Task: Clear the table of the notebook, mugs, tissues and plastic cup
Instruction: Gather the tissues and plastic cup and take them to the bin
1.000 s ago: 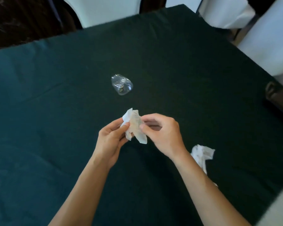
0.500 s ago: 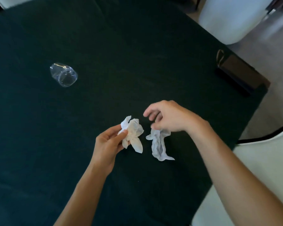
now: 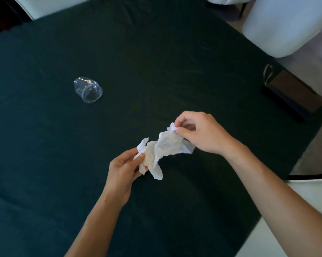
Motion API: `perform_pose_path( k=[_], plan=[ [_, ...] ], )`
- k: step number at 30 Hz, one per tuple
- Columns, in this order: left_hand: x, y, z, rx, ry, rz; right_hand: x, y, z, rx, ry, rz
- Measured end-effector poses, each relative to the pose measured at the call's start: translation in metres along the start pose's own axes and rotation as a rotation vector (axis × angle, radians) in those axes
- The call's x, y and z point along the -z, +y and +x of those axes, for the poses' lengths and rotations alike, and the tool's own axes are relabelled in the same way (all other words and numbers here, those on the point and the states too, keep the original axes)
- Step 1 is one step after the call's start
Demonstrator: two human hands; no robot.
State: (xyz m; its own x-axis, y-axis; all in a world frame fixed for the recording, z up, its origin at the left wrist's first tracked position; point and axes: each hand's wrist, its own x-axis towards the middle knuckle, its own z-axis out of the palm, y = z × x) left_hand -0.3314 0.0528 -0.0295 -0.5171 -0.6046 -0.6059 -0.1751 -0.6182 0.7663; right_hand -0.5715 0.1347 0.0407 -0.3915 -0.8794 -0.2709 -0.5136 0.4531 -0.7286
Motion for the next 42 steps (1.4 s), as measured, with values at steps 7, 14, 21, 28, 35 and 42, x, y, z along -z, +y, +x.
perform_pose_path(
  k=[7,14,21,28,35,42],
  plan=[
    [0.005,0.013,0.006,-0.043,0.034,-0.078,-0.027,-0.007,0.006,0.09,0.313,0.095],
    [-0.001,0.033,0.007,-0.08,0.091,-0.198,-0.078,-0.04,0.006,0.267,0.385,-0.034],
    [0.004,0.046,0.001,-0.139,-0.052,-0.18,-0.09,-0.052,0.012,0.219,0.151,-0.032],
    [0.024,0.053,0.001,-0.161,0.027,-0.213,-0.087,-0.066,0.016,0.212,-0.075,0.183],
    [0.029,0.058,-0.003,-0.223,0.158,-0.156,-0.099,-0.088,0.024,0.038,-0.095,0.32],
    [0.043,0.059,-0.007,-0.288,0.138,0.046,-0.113,-0.091,0.04,-0.044,0.017,0.424]
  ],
)
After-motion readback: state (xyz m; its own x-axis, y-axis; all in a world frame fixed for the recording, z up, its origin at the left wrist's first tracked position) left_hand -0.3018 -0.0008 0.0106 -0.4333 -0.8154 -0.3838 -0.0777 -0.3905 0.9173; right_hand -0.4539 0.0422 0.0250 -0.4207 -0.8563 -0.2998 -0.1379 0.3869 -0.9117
